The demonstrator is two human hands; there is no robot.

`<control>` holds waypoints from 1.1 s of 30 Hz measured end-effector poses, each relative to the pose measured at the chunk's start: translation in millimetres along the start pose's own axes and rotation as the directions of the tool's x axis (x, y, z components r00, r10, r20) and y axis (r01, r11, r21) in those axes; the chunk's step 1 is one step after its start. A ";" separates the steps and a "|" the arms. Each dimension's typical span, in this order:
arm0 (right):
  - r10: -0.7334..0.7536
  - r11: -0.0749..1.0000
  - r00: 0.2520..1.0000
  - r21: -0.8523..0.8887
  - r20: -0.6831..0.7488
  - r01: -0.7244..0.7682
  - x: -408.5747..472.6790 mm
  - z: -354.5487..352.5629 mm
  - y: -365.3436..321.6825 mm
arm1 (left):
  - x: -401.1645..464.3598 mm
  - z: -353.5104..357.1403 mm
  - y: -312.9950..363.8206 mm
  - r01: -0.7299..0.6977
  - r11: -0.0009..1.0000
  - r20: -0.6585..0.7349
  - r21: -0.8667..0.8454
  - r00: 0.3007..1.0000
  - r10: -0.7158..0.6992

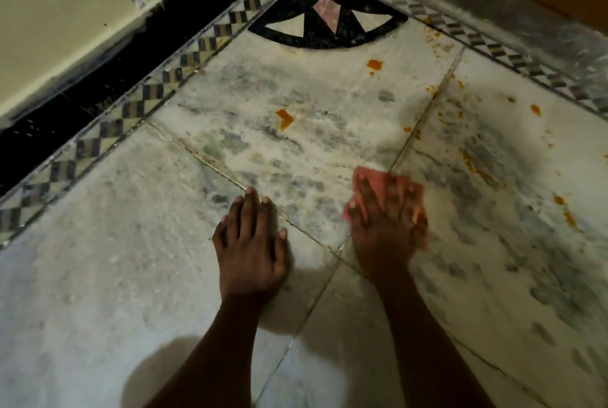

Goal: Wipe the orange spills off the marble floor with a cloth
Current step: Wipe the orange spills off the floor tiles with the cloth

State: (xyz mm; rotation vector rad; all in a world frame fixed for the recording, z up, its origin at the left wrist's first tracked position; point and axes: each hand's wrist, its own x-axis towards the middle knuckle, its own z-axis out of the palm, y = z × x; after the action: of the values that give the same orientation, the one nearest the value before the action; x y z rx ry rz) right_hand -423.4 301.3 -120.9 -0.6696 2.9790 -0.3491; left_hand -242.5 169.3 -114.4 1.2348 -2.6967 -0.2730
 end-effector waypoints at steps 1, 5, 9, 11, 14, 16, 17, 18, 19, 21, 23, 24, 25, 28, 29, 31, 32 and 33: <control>0.105 0.993 0.994 0.048 0.026 -0.106 15.4 3.1 -19.0 | -0.5 0.3 0.0 0.000 1.000 0.002 0.000 1.000 0.000; -0.108 0.994 0.977 0.043 0.184 0.102 28.8 14.1 -68.1 | -0.8 0.9 -1.2 -0.009 1.000 -0.005 0.011 1.000 0.009; -0.370 0.929 0.926 0.008 0.076 0.371 -36.1 4.8 -25.7 | -0.8 -2.9 -0.2 -0.013 1.000 0.009 -0.015 1.000 0.013; -0.287 0.957 0.955 -0.006 0.079 0.289 -28.5 -0.5 -5.8 | -0.9 -2.1 0.4 -0.010 0.999 0.019 -0.033 1.000 0.010; -0.045 0.999 0.987 0.035 0.155 0.040 26.8 6.4 -23.0 | -3.8 0.3 -1.6 -0.014 0.999 0.009 -0.052 1.000 0.014; -0.011 0.996 0.979 0.085 0.201 -0.006 55.8 11.9 -49.5 | -3.4 1.3 -2.0 -0.018 0.998 0.010 -0.056 1.000 0.019; -0.036 0.997 0.972 0.073 0.231 0.020 57.4 13.2 -58.0 | -3.8 1.8 -2.0 -0.018 0.998 0.011 -0.060 1.000 0.018; -0.088 0.996 0.961 0.045 0.263 0.079 48.7 13.2 -61.6 | -4.7 1.4 -2.3 -0.012 0.998 0.014 -0.068 1.000 0.013; -0.159 0.987 0.947 0.018 0.278 0.161 31.4 9.3 -61.4 | -5.8 -2.8 -2.1 -0.003 0.996 0.019 -0.087 1.000 0.005; -0.274 0.959 0.931 0.003 0.239 0.282 -15.3 5.9 -41.9 | -4.5 -9.4 -6.1 -0.002 0.986 0.038 -0.167 0.999 0.008; -0.333 0.942 0.928 0.010 0.166 0.336 -52.4 1.0 -10.4 | 8.3 -20.4 -19.2 -0.026 0.972 0.032 -0.232 0.999 0.035; -0.316 0.948 0.937 0.010 0.151 0.318 -55.5 -0.2 2.3 | 20.9 -25.8 -31.7 -0.060 0.977 0.013 -0.206 0.998 0.064; -0.264 0.964 0.951 0.002 0.161 0.267 -48.5 -2.8 9.7 | 35.6 -31.9 -46.0 -0.088 0.985 0.006 -0.147 0.996 0.090; 0.023 0.999 0.978 0.038 0.207 -0.031 4.7 1.4 -15.1 | 81.7 -44.1 -92.4 -0.036 0.999 0.035 0.008 0.999 0.036; 0.076 0.992 0.973 0.080 0.216 -0.096 26.9 5.1 -38.8 | 93.3 -42.1 -103.5 0.006 0.999 0.032 0.032 0.999 -0.007; 0.042 0.992 0.971 0.104 0.237 -0.069 48.6 12.4 -87.9 | 100.6 -31.8 -117.3 0.082 0.997 -0.006 0.009 0.997 -0.082; -0.059 0.995 0.971 0.087 0.231 0.040 49.5 19.9 -106.4 | 103.5 -24.9 -122.5 0.099 0.995 -0.026 -0.017 0.995 -0.099; -0.175 0.984 0.961 0.066 0.216 0.164 43.7 26.2 -116.1 | 106.6 -21.1 -125.5 0.102 0.994 -0.033 -0.040 0.994 -0.103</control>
State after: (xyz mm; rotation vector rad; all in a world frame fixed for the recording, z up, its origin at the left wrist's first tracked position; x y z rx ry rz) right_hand -411.7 175.1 -119.9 -0.8981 2.7025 -0.3296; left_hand -214.9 5.7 -115.5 1.3562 -2.5903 -0.3107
